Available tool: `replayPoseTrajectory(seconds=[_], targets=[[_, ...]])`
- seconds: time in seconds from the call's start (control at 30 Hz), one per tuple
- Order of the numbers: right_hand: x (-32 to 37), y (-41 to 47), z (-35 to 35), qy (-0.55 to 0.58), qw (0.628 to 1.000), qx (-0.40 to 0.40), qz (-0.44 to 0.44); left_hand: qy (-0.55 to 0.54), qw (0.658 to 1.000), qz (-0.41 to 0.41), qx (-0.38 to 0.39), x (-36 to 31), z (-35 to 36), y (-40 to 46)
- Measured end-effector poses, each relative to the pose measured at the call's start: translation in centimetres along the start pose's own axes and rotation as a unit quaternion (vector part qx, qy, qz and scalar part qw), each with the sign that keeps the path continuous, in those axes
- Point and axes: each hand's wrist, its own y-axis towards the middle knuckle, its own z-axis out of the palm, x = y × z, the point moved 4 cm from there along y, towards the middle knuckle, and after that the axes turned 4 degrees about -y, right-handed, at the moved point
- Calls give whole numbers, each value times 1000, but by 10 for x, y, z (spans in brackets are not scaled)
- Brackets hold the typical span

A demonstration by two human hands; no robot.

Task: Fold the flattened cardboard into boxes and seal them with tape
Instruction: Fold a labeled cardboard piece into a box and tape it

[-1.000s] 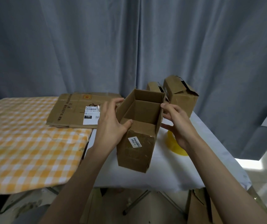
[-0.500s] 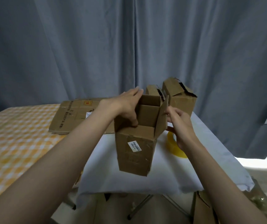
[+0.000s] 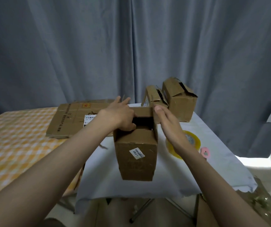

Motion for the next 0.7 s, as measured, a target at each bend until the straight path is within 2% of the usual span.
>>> replayPoseTrajectory(seconds=[0.07, 0.13, 0.2, 0.27, 0.33, 0.4, 0.43, 0.47, 0.53, 0.6, 0.7], targets=[[1, 0, 12, -86, 996, 34, -20, -76, 997, 6, 21, 2, -5, 1], [-1, 2, 20, -162, 984, 63, -39, -224, 974, 28, -21, 3, -12, 1], [-1, 3, 21, -188, 978, 88, -30, -377, 918, 16, -125, 11, -20, -4], [-3, 4, 21, -186, 977, 101, -14, -492, 841, -49, -220, 26, -19, -14], [-3, 4, 20, -176, 979, 100, -3, -557, 781, -107, -262, 38, -13, -24], [-4, 4, 20, -161, 983, 90, 6, -609, 742, -101, -261, 39, -7, -33], [-5, 3, 19, -153, 984, 85, 13, -623, 738, -79, -247, 35, -5, -36], [-7, 3, 19, -145, 986, 80, 20, -611, 756, -51, -229, 30, -2, -37], [-11, 6, 19, -125, 989, 73, 32, -540, 822, -3, -184, 16, 7, -37], [-13, 10, 17, -110, 990, 76, 36, -476, 863, 30, -166, 1, 18, -37], [-12, 18, 12, -56, 992, 111, 30, -461, 858, 51, -222, -11, 32, -38]])
